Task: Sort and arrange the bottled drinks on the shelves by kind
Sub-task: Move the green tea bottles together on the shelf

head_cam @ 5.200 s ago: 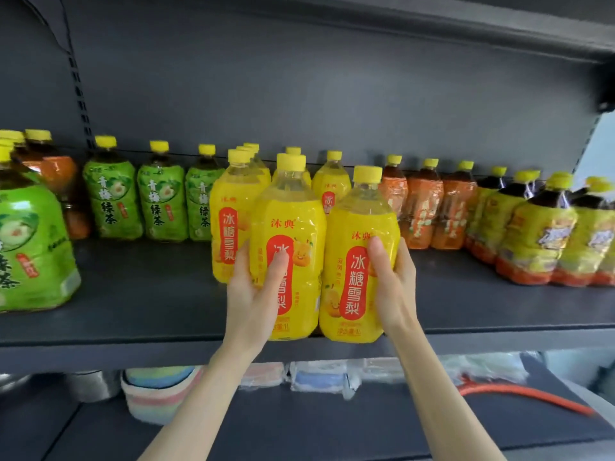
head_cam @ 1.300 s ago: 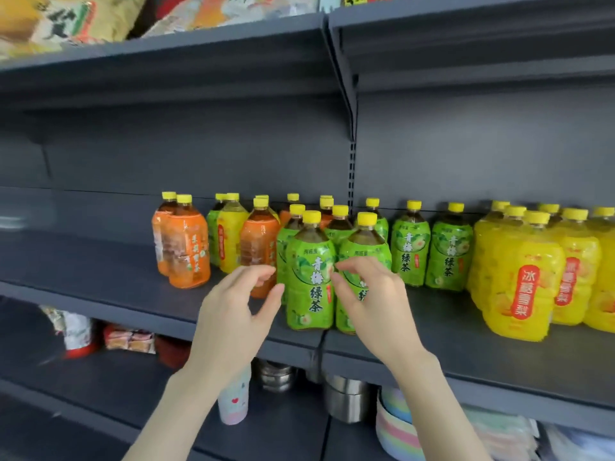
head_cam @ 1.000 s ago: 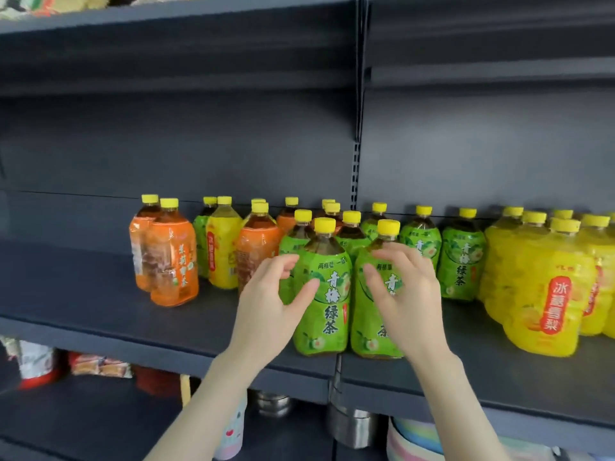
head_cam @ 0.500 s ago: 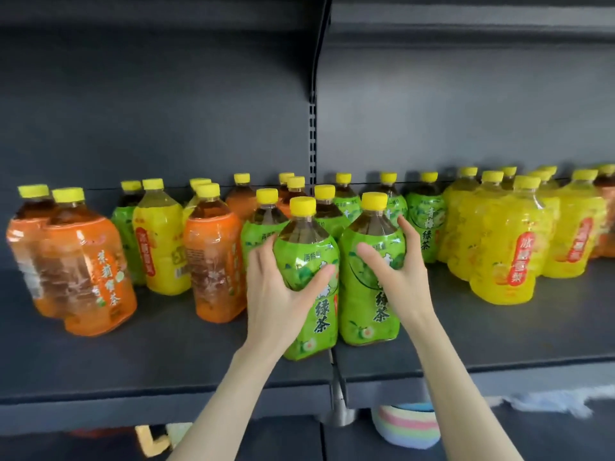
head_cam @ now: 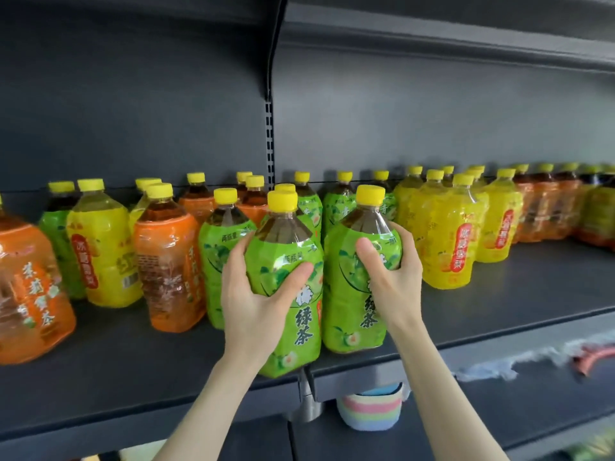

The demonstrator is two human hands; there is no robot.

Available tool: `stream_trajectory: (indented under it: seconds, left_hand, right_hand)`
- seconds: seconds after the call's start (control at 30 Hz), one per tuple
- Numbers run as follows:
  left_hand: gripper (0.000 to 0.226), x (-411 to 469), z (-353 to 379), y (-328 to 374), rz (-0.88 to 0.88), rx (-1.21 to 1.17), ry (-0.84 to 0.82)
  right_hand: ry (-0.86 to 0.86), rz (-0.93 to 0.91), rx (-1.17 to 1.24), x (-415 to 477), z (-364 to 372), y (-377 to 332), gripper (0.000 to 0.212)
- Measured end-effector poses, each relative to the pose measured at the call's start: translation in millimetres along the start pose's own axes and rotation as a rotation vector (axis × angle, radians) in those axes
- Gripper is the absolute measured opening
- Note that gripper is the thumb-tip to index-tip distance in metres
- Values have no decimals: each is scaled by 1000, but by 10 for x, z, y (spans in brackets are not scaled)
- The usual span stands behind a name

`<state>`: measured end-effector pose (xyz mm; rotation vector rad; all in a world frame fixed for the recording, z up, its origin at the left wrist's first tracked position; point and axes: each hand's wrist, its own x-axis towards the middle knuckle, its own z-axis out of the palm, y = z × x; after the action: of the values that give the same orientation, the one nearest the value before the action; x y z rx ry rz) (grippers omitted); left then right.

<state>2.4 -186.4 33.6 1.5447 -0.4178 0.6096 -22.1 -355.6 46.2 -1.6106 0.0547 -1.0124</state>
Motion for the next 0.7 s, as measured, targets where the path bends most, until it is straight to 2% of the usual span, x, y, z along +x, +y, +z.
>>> stream_trajectory:
  seconds: [0.17,0.3,0.4,0.47,0.57,0.7]
  left_hand:
    - [82,-104,479,267,19,-61,-46]
    - [83,-338,1050,371,-16,-143,-47]
    - [78,-520,1451,457,-38,-202,-49]
    - [72,-565,1656,477,-37,-196,-61]
    - [74,-517,1889,467,-48,-168,-56]
    - [73,-340,2095,349,-47,-108,-69]
  right_hand:
    - [59,-50,-22,187,-571,-88,67]
    - [28,-32,-61,350,-1190,32,73]
    - [-1,-10,-80,449,-1607,138,68]
    - [-6,10,-72,530,-1808,207,58]
    - [-14,21,-59,668,-1977,282,51]
    - [-21,21,-28,867,-1995,395,70]
